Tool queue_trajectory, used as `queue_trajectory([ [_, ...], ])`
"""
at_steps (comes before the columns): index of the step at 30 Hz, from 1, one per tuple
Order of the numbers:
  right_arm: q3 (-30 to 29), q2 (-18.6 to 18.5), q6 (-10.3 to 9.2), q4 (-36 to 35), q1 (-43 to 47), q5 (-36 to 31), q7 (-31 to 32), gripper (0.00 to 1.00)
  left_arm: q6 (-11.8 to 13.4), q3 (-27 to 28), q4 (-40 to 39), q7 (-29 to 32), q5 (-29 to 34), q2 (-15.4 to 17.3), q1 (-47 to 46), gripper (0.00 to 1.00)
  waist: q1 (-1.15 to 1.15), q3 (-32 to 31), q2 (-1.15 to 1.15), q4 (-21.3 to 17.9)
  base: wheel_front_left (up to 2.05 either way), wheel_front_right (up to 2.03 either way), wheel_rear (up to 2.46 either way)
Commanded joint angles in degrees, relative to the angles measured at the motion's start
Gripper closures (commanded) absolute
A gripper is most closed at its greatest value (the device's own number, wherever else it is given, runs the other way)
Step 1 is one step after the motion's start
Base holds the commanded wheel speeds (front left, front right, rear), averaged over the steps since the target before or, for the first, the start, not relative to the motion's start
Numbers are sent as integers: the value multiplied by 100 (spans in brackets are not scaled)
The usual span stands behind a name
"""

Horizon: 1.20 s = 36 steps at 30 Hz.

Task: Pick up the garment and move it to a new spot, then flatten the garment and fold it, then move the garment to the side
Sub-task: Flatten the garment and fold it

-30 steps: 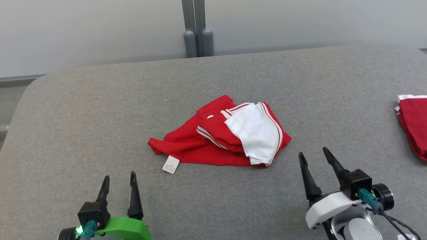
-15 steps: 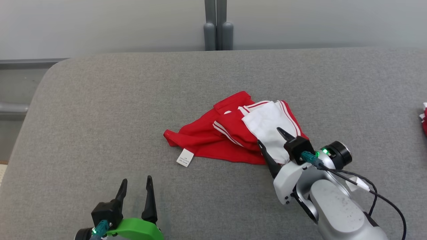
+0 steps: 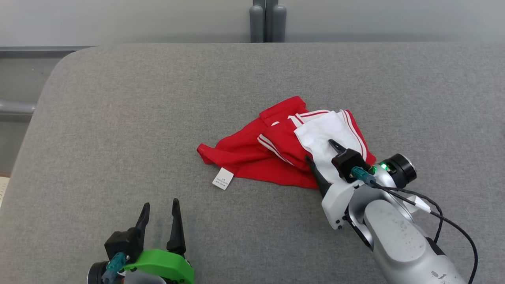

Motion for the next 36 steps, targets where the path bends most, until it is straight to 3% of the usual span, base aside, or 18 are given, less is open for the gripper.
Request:
queue_trajectory([
  [1,-49,-10,-5,-27,42,4,-65,13,-12,9,-29,-2,7,25,-83,0,0,12,0,-44,0,0,0],
  [3,-111,3,-5,-30,90,31,-94,57,-21,5,-47,-2,26,25,-76,0,0,4,0,-80,0,0,0],
  [5,-166,14,-5,-8,115,34,-109,80,-39,4,-41,-2,40,25,-67,0,0,-10,0,-117,0,0,0],
  [6,-208,16,-5,1,123,52,-125,100,-40,3,-38,-2,37,25,-66,0,0,-14,0,-129,0,0,0],
  [25,-890,14,-5,-853,-292,687,-574,100,-124,15,-13,-2,42,25,-3,0,0,-207,0,-234,0,0,0],
  [32,-193,43,-5,-877,-1239,1006,-571,100,-134,-227,44,-2,-126,25,-168,0,0,-84,0,95,0,0,0],
  [36,386,49,-5,-1088,-1844,1774,-586,100,-105,-357,89,-2,-237,26,-190,0,0,-44,0,382,0,0,0],
])
